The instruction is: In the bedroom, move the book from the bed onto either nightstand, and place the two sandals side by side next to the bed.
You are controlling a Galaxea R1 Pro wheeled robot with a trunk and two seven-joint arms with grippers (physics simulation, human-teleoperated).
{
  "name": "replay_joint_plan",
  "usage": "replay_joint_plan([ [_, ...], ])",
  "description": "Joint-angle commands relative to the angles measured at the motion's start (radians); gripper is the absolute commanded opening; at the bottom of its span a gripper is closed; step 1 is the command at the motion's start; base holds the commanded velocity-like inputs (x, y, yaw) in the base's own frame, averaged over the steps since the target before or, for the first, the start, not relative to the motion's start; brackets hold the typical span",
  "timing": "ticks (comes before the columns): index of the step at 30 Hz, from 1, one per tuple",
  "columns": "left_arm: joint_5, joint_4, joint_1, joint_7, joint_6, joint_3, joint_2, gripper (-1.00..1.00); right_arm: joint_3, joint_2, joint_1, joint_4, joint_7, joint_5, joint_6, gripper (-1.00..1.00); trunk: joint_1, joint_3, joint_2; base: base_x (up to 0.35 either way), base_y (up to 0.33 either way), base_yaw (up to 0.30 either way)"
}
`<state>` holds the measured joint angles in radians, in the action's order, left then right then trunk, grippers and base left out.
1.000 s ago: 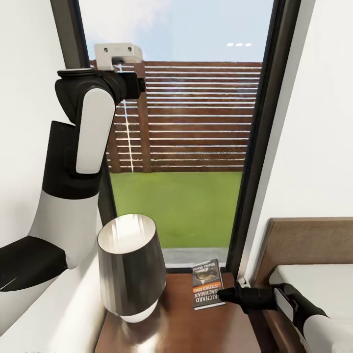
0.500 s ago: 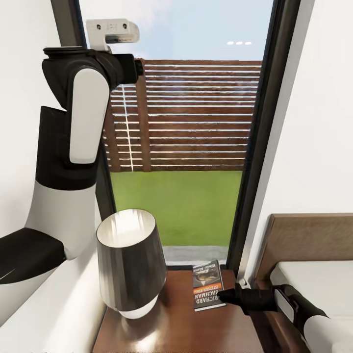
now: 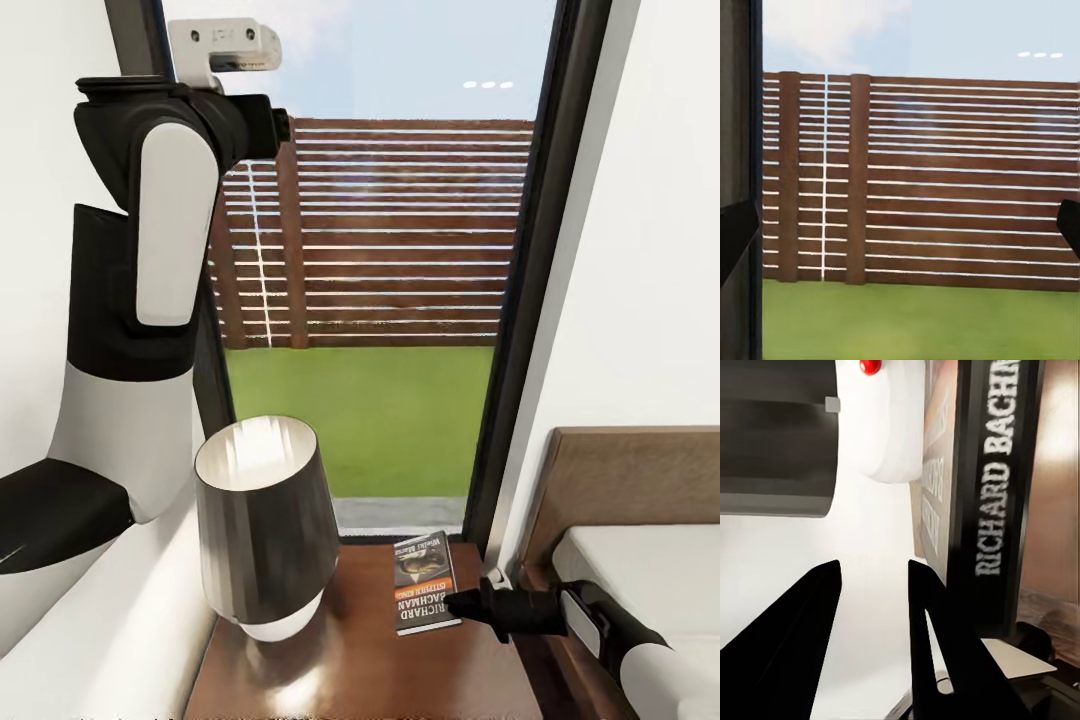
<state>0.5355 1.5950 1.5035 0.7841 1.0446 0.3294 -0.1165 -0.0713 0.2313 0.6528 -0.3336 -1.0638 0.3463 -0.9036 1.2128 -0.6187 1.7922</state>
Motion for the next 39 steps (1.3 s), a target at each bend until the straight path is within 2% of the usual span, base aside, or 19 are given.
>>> replay_joint_plan([
  [1, 0.009, 0.000, 0.002, 0.010, 0.003, 0.001, 0.000, 1.00, -0.007, 0.001, 0.001, -0.001, 0.001, 0.008, -0.003, -1.00, 0.004, -0.004, 0.008, 0.000, 0.000, 0.000],
  [39, 0.009, 0.000, 0.017, 0.010, 0.003, 0.000, -0.002, 1.00, -0.007, 0.000, 0.001, -0.001, 0.002, 0.010, -0.003, -1.00, 0.150, -0.123, 0.274, 0.000, 0.000, 0.000],
])
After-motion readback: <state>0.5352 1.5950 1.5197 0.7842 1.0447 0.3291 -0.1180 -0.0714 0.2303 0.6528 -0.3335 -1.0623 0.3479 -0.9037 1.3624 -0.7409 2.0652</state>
